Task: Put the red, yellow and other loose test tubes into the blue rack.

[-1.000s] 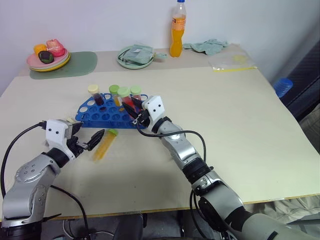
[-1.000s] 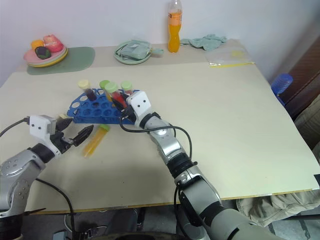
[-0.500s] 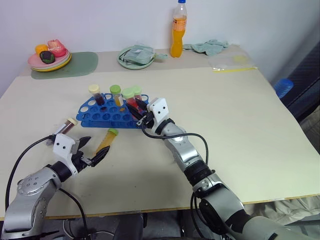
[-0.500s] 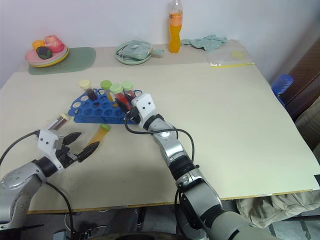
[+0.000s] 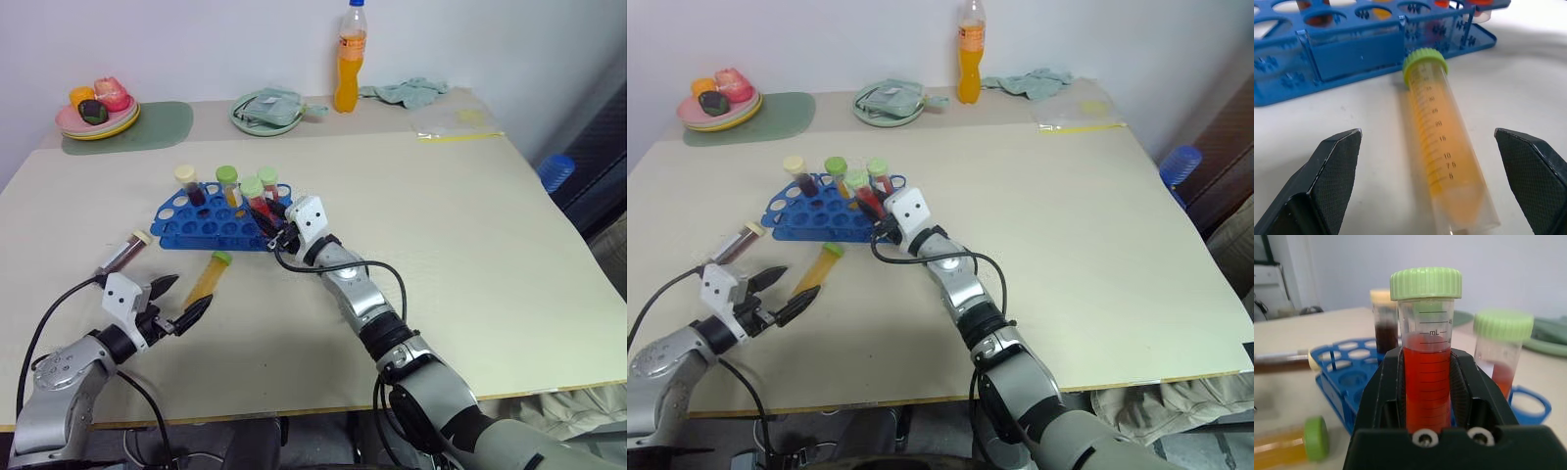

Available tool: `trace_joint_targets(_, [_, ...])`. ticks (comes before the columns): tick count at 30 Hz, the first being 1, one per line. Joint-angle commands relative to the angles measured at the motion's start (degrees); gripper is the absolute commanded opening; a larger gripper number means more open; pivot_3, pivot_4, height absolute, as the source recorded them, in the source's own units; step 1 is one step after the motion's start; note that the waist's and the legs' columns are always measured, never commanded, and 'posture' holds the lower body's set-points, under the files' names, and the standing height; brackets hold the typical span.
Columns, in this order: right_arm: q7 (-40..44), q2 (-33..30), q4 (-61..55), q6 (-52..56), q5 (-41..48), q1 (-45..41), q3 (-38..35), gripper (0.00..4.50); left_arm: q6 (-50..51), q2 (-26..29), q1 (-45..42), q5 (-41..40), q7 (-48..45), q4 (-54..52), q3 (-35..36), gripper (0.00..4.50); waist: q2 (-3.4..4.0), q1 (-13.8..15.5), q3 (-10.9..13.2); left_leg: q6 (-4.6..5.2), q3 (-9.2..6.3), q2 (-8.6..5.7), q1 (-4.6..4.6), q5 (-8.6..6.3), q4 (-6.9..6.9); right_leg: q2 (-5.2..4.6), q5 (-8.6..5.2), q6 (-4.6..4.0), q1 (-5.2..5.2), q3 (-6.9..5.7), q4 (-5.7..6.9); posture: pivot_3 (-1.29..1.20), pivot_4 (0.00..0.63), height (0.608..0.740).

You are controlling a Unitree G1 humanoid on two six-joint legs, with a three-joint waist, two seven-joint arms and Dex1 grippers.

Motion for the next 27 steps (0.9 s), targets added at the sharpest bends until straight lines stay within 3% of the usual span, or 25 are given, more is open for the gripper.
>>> trace_joint_targets(1, [-1.3, 2.8, 0.8, -1.2, 0.1, -3.2, -1.6, 0.81, -2.6, -0.4, 0.5, 0.5, -0.8, 0.4, -0.5, 4.50, 0.00, 0.0, 0.0, 0.00, 0.00, 0.00, 0.00, 0.00, 0.00, 0.00, 0.01, -0.01, 0.00, 0.00, 0.00, 0.00, 0.150, 0.740])
trace_joint_targets(2, [-0.1, 3.0, 0.6, -0.6, 1.0, -3.1, -1.7, 0.81, -3.0, -0.5, 0.7, 0.6, -1.0, 0.6, -0.5, 4.50, 0.00, 0.0, 0.0, 0.00, 0.01, 0.00, 0.00, 0.00, 0.00, 0.00, 0.01, -0.02, 0.01, 0.00, 0.00, 0.00, 0.150, 0.740])
trace_joint_targets(10, [3.7, 2.6, -7.5, -0.4, 3.5, -0.7, -1.6, 4.45, -4.6, -0.7, 1.2, -1.4, -1.4, 0.5, 1.6, 4.50, 0.04, 0.0, 0.0, 0.00, 0.01, 0.08, -0.01, 0.00, -0.01, 0.02, 0.01, -0.02, 0.00, 0.01, 0.01, 0.00, 0.150, 0.740])
trace_joint_targets(15, [4.4, 0.1, -17.8, 3.6, 5.0, 1.7, -2.0, 4.45, -1.2, -0.4, -1.5, -3.1, 1.6, -3.5, 2.0, 4.50, 0.03, 0.1, 0.0, 0.00, -0.02, 0.09, -0.01, 0.00, -0.02, 0.02, 0.01, -0.02, -0.01, 0.00, 0.00, 0.00, 0.150, 0.740])
trace_joint_targets(18, [4.8, -2.3, -24.8, 7.3, 5.5, 4.1, -2.6, 4.45, 6.5, 1.0, -4.2, -2.8, 6.8, -7.9, 1.0, 4.50, 0.01, 0.2, 0.0, 0.00, -0.05, 0.06, -0.01, 0.00, 0.02, 0.00, 0.02, -0.01, 0.01, -0.01, -0.01, 0.00, 0.150, 0.740])
trace_joint_targets(20, [5.5, -4.5, -29.8, 10.2, 6.0, 5.9, -2.9, 4.45, 14.4, 2.9, -6.8, -2.4, 11.1, -11.8, 0.0, 4.50, 0.01, 0.3, 0.0, 0.00, -0.08, 0.06, -0.02, 0.00, 0.02, 0.00, 0.02, -0.01, 0.00, -0.02, -0.01, 0.00, 0.150, 0.740])
trace_joint_targets(25, [10.1, -12.9, -42.1, 19.0, 8.7, 10.5, -3.7, 4.45, 46.0, 12.5, -17.0, -4.1, 19.7, -23.1, -6.6, 4.50, 0.01, 0.0, 0.0, 0.01, -0.07, 0.02, -0.04, 0.00, 0.02, 0.05, 0.01, -0.01, 0.11, -0.01, 0.03, 0.00, 0.150, 0.740])
trace_joint_targets(27, [12.8, -16.9, -45.8, 21.5, 9.4, 12.1, -3.5, 4.45, 61.3, 12.0, -24.5, -7.2, 22.5, -25.5, -7.9, 4.50, 0.05, -0.2, 0.0, 0.01, -0.05, -0.03, -0.04, 0.00, 0.01, 0.10, 0.01, 0.00, 0.10, 0.00, 0.04, 0.00, 0.150, 0.740])
